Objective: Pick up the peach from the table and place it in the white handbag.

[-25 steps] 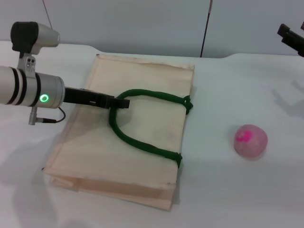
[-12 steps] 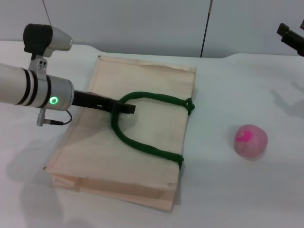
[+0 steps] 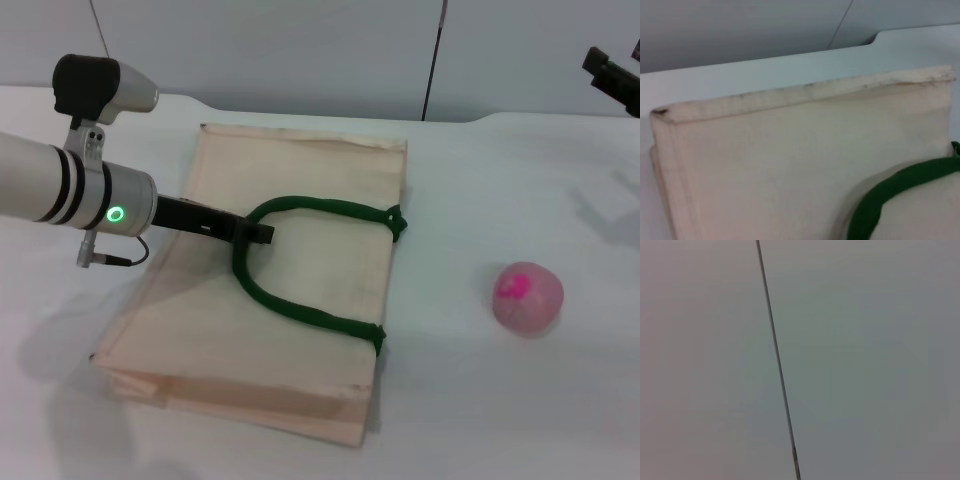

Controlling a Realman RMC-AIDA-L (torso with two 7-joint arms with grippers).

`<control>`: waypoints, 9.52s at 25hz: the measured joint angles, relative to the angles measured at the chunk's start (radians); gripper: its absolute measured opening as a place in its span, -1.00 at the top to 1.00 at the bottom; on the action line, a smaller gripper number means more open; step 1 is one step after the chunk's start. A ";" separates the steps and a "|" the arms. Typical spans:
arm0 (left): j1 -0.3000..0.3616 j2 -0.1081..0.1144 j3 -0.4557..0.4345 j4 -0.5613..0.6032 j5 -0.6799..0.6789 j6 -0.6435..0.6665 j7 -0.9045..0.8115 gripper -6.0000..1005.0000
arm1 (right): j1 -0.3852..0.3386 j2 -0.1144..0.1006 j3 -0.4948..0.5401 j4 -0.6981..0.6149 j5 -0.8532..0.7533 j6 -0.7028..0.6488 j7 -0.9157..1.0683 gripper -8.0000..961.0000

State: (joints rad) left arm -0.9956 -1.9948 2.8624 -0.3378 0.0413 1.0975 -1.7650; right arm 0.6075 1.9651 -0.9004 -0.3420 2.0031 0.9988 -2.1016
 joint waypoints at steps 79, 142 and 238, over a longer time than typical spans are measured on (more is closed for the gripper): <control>0.123 0.096 0.000 -0.076 -0.608 0.781 0.246 0.74 | 0.047 0.036 0.001 -0.284 -1.136 0.289 0.585 -0.28; 0.099 0.108 0.000 -0.067 -0.745 0.824 0.236 0.74 | 0.251 0.067 -0.471 -0.372 -0.740 0.281 0.570 0.10; 0.438 -0.039 -0.012 0.336 -1.601 0.175 1.441 -0.40 | 0.004 0.064 0.201 0.242 0.281 0.190 -0.631 -0.83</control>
